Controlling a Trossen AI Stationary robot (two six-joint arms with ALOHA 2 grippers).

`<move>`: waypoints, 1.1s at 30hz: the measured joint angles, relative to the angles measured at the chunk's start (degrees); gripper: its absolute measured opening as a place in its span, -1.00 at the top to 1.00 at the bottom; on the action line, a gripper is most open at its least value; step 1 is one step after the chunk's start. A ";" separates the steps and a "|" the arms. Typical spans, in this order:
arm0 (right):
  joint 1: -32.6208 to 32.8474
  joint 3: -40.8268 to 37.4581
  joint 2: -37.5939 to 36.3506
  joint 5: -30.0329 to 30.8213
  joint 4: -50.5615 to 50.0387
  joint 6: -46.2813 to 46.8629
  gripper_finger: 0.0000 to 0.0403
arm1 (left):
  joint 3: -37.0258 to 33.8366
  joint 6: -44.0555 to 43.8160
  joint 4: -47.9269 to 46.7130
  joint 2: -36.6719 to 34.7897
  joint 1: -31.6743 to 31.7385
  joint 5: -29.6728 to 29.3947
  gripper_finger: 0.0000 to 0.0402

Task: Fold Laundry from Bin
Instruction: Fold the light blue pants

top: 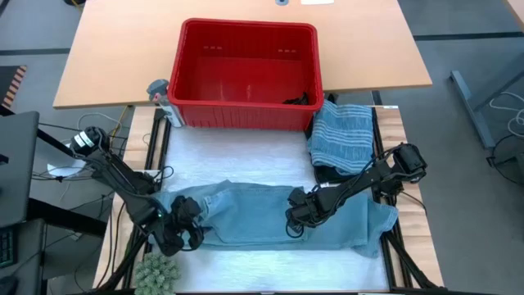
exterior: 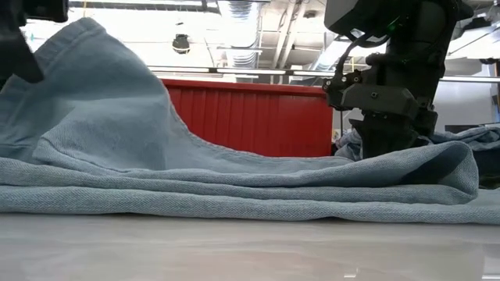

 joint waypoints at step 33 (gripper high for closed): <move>0.25 -0.02 0.00 0.49 0.17 0.45 -0.34 | 0.00 -6.05 -13.95 0.09 1.13 3.77 -0.65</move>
